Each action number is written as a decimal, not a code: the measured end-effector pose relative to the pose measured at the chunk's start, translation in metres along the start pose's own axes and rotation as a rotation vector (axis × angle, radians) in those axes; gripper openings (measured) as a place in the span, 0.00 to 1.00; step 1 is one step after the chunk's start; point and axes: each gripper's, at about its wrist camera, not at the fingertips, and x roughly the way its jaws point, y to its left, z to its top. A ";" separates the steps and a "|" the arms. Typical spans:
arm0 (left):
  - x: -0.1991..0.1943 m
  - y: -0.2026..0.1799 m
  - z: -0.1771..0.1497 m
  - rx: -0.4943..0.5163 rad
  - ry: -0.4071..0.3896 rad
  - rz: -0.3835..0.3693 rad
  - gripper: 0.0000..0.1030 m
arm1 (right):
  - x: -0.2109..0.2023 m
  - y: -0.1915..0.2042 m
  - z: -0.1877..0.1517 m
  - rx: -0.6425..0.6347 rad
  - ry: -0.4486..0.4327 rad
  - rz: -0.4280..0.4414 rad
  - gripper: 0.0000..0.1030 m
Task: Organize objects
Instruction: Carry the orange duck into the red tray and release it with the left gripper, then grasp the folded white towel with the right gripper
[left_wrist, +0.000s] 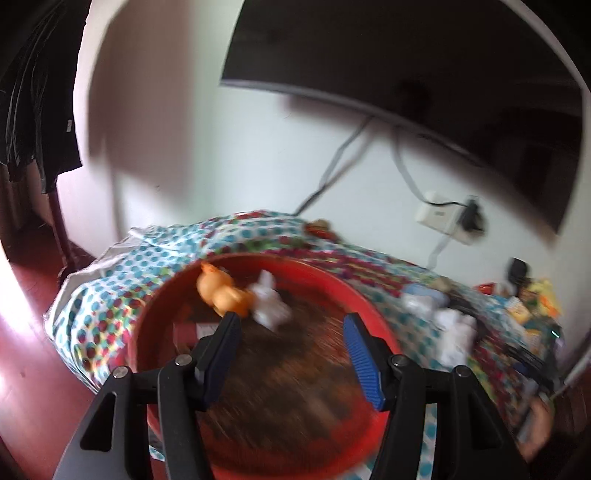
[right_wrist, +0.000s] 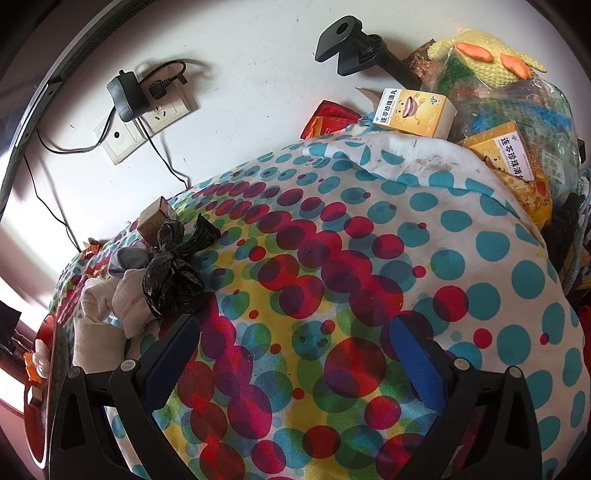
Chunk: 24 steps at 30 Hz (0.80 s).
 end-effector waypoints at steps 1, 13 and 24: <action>-0.016 -0.007 -0.022 -0.015 -0.021 -0.031 0.63 | 0.000 0.001 0.000 -0.004 -0.003 -0.006 1.00; -0.029 -0.002 -0.108 -0.146 -0.017 -0.147 0.71 | -0.023 0.120 -0.054 -0.278 0.007 -0.011 1.00; -0.032 -0.007 -0.113 -0.131 -0.019 -0.197 0.71 | 0.030 0.203 -0.067 -0.313 0.105 -0.004 0.97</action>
